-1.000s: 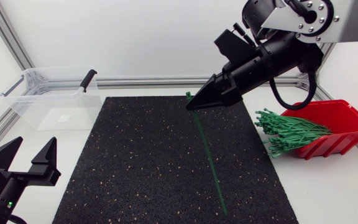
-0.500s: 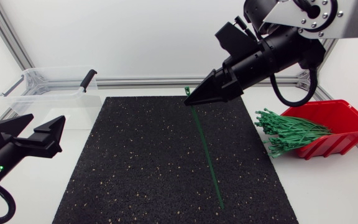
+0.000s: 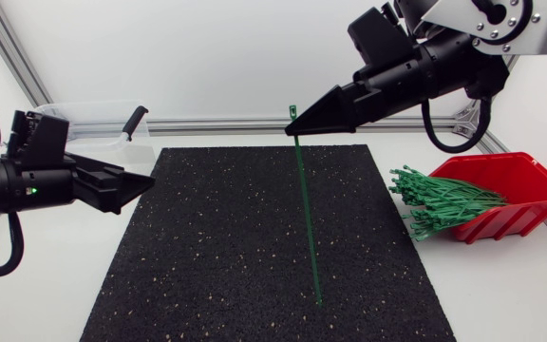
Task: Take a green cable tie from the red box, thread the tail through the head to close it, then place it in the transparent bin on the left.
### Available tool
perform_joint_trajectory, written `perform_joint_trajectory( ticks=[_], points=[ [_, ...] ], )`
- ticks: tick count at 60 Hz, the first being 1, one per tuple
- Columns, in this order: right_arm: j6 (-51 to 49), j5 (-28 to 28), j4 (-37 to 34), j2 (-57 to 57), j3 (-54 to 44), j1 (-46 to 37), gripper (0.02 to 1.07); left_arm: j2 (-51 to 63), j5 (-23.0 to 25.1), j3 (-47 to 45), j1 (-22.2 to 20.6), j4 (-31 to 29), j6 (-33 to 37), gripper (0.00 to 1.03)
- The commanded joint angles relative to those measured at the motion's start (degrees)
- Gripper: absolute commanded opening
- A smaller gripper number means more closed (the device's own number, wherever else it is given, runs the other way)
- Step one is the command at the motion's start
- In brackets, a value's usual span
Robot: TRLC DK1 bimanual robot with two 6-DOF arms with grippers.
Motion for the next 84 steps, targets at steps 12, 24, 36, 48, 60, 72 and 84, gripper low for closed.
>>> perform_joint_trajectory(
  ticks=[12, 24, 36, 48, 60, 72, 84],
  points=[
    [4.46, -4.68, 1.25, -0.91, -1.60, -0.04, 0.12, 2.51, 5.14, 3.28, -11.37, -4.57, 9.36, 0.95],
    [10.26, -8.54, 4.06, -1.88, -1.60, -0.12, 0.12, -2.23, 11.03, 3.37, -16.90, -3.17, 8.05, 0.95],
    [16.06, -10.48, 5.99, -1.70, -1.16, 1.11, 0.12, -2.15, 17.97, 3.98, -20.07, -0.70, 5.59, 0.95],
    [17.91, -14.70, 6.17, -2.06, -0.90, 2.25, 0.12, 0.84, 23.15, 4.51, -20.07, 5.27, 3.39, 0.95],
    [18.35, -16.28, 6.17, -2.23, -0.37, 3.30, 0.10, 3.30, 24.39, 5.04, -20.68, 13.45, -1.01, 0.95],
    [18.00, -17.33, 6.34, -3.02, -0.64, 3.74, 0.10, 6.20, 24.47, 7.32, -21.03, 18.72, -4.52, 0.95],
    [18.00, -18.30, 7.75, -4.60, -2.13, 3.57, 0.11, 11.21, 24.65, 9.96, -21.83, 21.27, -5.66, 0.95]
  ],
)
